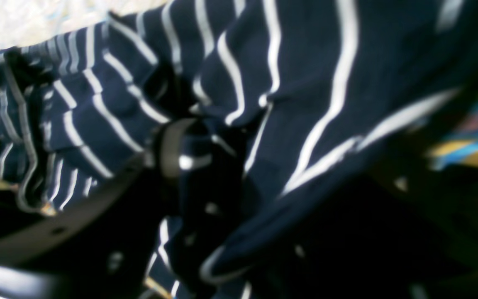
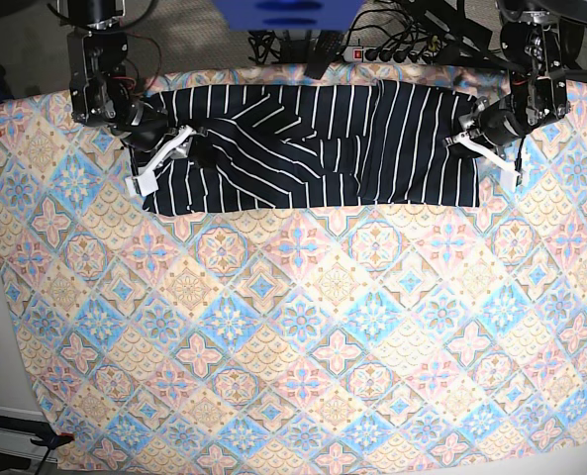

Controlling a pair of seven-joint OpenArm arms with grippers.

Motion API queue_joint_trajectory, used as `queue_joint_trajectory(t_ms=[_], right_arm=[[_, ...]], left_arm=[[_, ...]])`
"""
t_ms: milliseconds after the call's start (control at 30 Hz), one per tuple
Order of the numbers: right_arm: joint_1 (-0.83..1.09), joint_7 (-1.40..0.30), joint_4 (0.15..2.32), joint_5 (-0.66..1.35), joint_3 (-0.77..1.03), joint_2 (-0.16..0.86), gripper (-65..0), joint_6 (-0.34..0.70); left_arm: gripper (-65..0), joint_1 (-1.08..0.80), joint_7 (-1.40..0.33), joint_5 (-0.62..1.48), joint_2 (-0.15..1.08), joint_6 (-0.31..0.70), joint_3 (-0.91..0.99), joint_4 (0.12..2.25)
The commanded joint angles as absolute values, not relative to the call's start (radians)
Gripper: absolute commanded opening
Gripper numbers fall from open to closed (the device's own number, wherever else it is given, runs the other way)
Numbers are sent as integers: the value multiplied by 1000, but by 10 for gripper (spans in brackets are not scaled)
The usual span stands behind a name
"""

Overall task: Fold the T-shirt properly
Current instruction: 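Lift the strip with both grippers and fold it in half toward the middle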

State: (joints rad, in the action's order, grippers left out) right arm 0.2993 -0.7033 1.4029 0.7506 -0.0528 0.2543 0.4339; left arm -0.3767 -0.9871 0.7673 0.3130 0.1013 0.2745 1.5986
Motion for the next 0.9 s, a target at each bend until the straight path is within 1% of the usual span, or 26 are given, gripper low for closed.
queue_joint_trajectory(t_ms=[0, 100, 167, 233, 333, 433, 533, 667, 767, 867], right_arm=[[300, -717, 1409, 756, -50, 262, -410, 438], [292, -713, 1409, 756, -38, 277, -531, 438], [278, -716, 1409, 756, -19, 289, -581, 438], [257, -716, 1411, 756, 10, 291, -608, 438], [240, -717, 1411, 756, 56, 303, -623, 438], [220, -717, 1419, 756, 59, 343, -623, 438], [208, -717, 1466, 756, 58, 348, -623, 438], [216, -722, 1589, 756, 56, 348, -622, 438], [216, -762, 1682, 756, 7, 348, -622, 438], [216, -768, 1767, 756, -88, 346, -622, 438]], left_arm=[[-650, -372, -978, 782, 321, 104, 280, 1612], [-650, -372, -978, 782, 303, 104, 280, 1612], [-650, -372, -978, 782, 285, 104, 278, 1612], [-650, -372, -978, 782, 265, 104, 278, 1613], [-650, -372, -980, 780, 231, 104, 275, 1613], [-650, -371, -978, 782, 217, 104, 208, 1613], [-650, -352, -977, 783, 211, 101, 156, 1613], [-650, -335, -977, 780, 166, 101, 143, 1612], [-650, -306, -977, 777, 137, 101, 139, 1609], [-650, -280, -977, 777, 125, 99, 139, 1580]])
